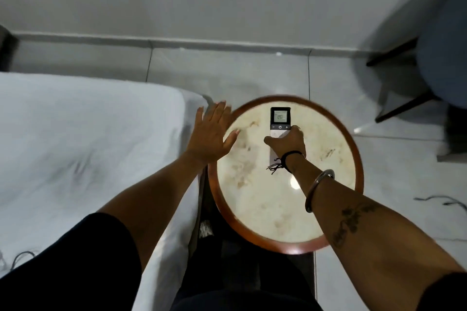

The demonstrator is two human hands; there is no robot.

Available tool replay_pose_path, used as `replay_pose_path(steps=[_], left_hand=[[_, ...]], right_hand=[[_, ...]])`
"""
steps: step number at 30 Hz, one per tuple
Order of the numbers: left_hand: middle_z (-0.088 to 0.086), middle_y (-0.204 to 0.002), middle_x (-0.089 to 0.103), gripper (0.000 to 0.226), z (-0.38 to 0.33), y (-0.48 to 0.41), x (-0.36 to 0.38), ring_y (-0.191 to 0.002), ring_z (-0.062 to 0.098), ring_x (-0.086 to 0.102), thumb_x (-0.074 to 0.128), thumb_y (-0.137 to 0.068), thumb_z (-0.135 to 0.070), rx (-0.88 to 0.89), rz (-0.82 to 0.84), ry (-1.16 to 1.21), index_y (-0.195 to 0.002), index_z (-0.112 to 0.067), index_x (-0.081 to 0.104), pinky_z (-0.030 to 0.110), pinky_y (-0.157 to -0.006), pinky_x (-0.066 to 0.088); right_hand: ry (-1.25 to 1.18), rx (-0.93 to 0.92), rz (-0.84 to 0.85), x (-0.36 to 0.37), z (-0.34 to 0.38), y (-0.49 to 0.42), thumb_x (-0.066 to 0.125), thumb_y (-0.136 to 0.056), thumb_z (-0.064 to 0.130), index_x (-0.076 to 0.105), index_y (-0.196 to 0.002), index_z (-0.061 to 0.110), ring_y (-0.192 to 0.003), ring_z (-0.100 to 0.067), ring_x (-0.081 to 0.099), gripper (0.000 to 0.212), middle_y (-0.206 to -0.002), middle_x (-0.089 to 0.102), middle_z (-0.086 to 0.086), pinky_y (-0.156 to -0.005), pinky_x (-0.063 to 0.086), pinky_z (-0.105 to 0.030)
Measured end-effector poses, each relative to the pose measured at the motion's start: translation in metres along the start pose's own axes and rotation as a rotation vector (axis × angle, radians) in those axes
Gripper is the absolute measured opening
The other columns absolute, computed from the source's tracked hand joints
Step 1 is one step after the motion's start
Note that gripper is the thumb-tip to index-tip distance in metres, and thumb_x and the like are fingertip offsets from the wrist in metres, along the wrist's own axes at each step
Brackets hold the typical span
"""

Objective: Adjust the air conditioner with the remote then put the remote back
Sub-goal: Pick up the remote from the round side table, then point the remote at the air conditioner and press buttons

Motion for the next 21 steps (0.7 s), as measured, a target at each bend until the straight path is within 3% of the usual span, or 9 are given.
replay_pose_path(steps=[6, 11, 14, 16, 18, 20, 21], left_hand=[[0.014, -0.157, 0.034, 0.066, -0.018, -0.051, -0.143, -0.147, 0.029, 0.028, 0.037, -0.097, -0.049, 0.114, -0.183, -0.082, -0.149, -0.008, 0.035, 0.056, -0.12, 0.01], [0.015, -0.154, 0.039, 0.065, -0.031, -0.088, -0.279, -0.144, 0.031, 0.035, 0.037, -0.097, -0.05, 0.178, -0.372, -0.215, -0.146, -0.007, 0.04, 0.057, -0.118, 0.013], [0.015, -0.155, 0.038, 0.065, -0.043, -0.104, -0.37, -0.144, 0.03, 0.034, 0.037, -0.097, -0.051, 0.203, -0.499, -0.302, -0.145, -0.007, 0.039, 0.056, -0.118, 0.012], [0.016, -0.155, 0.037, 0.066, -0.057, -0.112, -0.445, -0.144, 0.03, 0.033, 0.036, -0.097, -0.053, 0.228, -0.598, -0.38, -0.145, -0.007, 0.039, 0.056, -0.118, 0.012], [0.016, -0.155, 0.037, 0.067, -0.066, -0.113, -0.504, -0.144, 0.029, 0.033, 0.035, -0.097, -0.054, 0.233, -0.697, -0.449, -0.144, -0.006, 0.039, 0.057, -0.117, 0.013], [0.016, -0.156, 0.037, 0.069, -0.073, -0.109, -0.555, -0.145, 0.029, 0.033, 0.033, -0.097, -0.056, 0.221, -0.774, -0.504, -0.144, -0.006, 0.039, 0.058, -0.117, 0.013], [0.016, -0.156, 0.036, 0.07, -0.078, -0.108, -0.582, -0.145, 0.029, 0.032, 0.032, -0.097, -0.057, 0.216, -0.803, -0.52, -0.145, -0.007, 0.038, 0.058, -0.117, 0.012]], right_hand=[[-0.312, -0.238, 0.046, -0.083, 0.148, 0.026, 0.082, -0.071, 0.014, 0.056, -0.107, 0.012, -0.085, -0.029, 0.066, 0.045, -0.096, 0.066, -0.007, -0.076, 0.055, -0.035], [-0.479, -0.531, 0.166, -0.166, 0.291, 0.079, 0.084, -0.079, 0.005, 0.067, -0.081, 0.018, -0.065, -0.02, 0.065, 0.022, -0.081, 0.069, -0.005, -0.065, 0.054, -0.027], [-0.583, -0.641, 0.184, -0.222, 0.362, 0.122, 0.077, -0.087, 0.008, 0.064, -0.102, 0.01, -0.064, -0.028, 0.07, 0.019, -0.092, 0.07, -0.014, -0.066, 0.059, -0.033], [-0.642, -0.716, 0.175, -0.263, 0.407, 0.157, 0.071, -0.093, 0.008, 0.058, -0.111, 0.007, -0.053, -0.029, 0.074, 0.023, -0.092, 0.069, -0.016, -0.052, 0.06, -0.031], [-0.654, -0.808, 0.14, -0.295, 0.441, 0.186, 0.067, -0.095, 0.007, 0.057, -0.108, 0.006, -0.047, -0.028, 0.073, 0.017, -0.088, 0.07, -0.016, -0.045, 0.058, -0.028], [-0.662, -0.863, 0.105, -0.32, 0.466, 0.213, 0.066, -0.095, 0.006, 0.059, -0.1, 0.008, -0.057, -0.034, 0.074, 0.009, -0.09, 0.07, -0.018, -0.053, 0.062, -0.035], [-0.668, -0.878, 0.079, -0.334, 0.481, 0.225, 0.066, -0.095, 0.006, 0.06, -0.096, 0.009, -0.068, -0.04, 0.074, 0.007, -0.094, 0.07, -0.02, -0.064, 0.065, -0.044]])
Point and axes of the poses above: each hand's wrist, its own y-axis away from the middle knuckle, its own x-axis out of the palm, z = x × y, the point moved 10 cm from there along -y, towards the middle knuckle
